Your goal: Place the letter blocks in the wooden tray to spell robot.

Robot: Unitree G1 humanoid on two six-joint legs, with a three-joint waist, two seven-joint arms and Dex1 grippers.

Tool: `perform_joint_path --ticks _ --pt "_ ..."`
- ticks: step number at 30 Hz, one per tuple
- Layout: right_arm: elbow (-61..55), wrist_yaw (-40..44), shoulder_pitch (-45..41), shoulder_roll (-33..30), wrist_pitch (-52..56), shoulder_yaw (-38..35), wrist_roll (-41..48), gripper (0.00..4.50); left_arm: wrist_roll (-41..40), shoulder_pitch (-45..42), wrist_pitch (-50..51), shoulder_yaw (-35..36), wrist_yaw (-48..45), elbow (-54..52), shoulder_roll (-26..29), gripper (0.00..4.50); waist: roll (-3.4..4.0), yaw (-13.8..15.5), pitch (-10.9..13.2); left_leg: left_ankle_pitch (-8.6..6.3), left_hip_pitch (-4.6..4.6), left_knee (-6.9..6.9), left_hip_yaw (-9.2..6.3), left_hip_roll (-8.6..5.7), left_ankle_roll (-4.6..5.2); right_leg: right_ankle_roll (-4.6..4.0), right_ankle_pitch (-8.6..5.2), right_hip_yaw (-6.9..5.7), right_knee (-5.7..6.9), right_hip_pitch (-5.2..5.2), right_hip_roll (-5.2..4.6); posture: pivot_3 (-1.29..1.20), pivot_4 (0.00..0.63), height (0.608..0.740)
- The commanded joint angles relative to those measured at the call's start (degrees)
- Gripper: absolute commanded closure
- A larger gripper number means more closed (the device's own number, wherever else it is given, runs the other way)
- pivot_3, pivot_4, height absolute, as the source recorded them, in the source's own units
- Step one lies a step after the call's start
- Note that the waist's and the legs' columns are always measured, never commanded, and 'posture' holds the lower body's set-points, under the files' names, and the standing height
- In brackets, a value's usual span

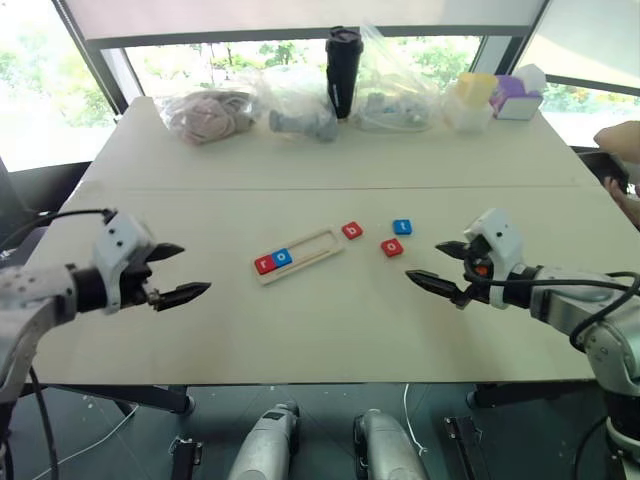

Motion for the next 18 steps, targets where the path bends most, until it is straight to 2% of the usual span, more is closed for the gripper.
perform_joint_path --ticks 1,6,13,18 --pt "-7.25 -2.82 -0.15 2.23 2.28 3.68 2.02 0.04 4.38 -5.19 -3.02 -8.33 -2.25 4.52 -1.42 0.0 0.01 0.02 0.0 0.02 0.0 0.0 0.01 0.0 0.04 0.01 0.0 0.01 0.0 0.01 0.0 0.0 0.15 0.74" --pt "-10.84 -6.64 -0.22 5.15 4.12 7.03 1.92 0.04 11.82 -12.81 -10.56 -17.9 -3.8 16.25 -7.73 0.0 -0.01 -0.08 0.0 0.08 0.01 0.07 0.04 -0.01 0.13 0.07 0.06 0.02 0.0 0.03 0.0 0.0 0.15 0.74" --pt "-14.49 -8.62 0.65 4.1 4.53 10.25 0.87 0.04 20.34 -21.57 -19.92 -24.32 -3.26 30.77 -16.2 0.0 -0.04 0.88 0.0 0.09 0.0 0.16 0.04 -0.01 0.15 0.2 0.16 0.02 0.0 0.05 0.03 0.0 0.15 0.74" --pt "-14.68 -9.55 1.65 3.36 3.87 12.01 -0.88 0.04 23.43 -23.54 -23.4 -26.19 -3.96 35.44 -20.07 0.0 -0.06 0.84 -0.01 0.1 0.01 0.23 0.04 -0.03 0.16 0.4 0.27 0.01 0.0 0.1 0.02 0.0 0.15 0.74"
